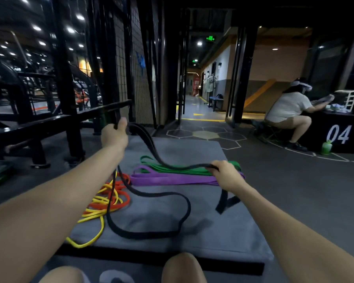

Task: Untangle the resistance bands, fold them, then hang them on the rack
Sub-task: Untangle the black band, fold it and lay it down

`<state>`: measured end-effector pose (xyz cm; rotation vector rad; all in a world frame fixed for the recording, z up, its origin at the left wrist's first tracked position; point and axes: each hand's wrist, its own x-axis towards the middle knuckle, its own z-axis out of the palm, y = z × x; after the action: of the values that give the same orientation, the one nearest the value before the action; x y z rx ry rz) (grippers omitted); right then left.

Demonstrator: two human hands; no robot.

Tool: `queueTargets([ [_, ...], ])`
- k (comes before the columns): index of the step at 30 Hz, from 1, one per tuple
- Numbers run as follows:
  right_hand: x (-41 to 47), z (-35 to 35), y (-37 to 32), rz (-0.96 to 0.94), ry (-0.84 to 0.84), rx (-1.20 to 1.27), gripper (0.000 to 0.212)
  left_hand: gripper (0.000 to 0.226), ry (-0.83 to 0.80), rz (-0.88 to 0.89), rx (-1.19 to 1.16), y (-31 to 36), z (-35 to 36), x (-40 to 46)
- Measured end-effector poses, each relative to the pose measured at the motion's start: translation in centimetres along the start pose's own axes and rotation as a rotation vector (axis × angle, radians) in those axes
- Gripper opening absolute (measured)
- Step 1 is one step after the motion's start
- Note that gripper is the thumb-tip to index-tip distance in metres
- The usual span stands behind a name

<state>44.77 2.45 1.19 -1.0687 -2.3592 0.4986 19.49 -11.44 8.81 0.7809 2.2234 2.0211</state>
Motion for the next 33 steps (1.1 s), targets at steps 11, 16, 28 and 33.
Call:
queueTargets([
  [11, 0.5, 8.9, -5.2, -0.123, -0.174, -0.106, 0.022, 0.052, -0.601, 0.245, 0.558, -11.1, 4.4, -6.0],
  [16, 1.0, 11.2, -5.6, -0.131, -0.208, -0.082, 0.021, 0.045, -0.553, 0.262, 0.596, -13.0, 4.3, -5.7],
  [28, -0.5, 11.2, -1.6, -0.076, -0.248, 0.048, 0.038, 0.020, -0.393, 0.161, 0.450, -17.1, 3.7, -2.2],
  [33, -1.0, 12.1, 0.9, -0.036, -0.312, 0.099, 0.014, 0.021, -0.357, 0.080, 0.391, -19.3, 3.4, -1.7],
])
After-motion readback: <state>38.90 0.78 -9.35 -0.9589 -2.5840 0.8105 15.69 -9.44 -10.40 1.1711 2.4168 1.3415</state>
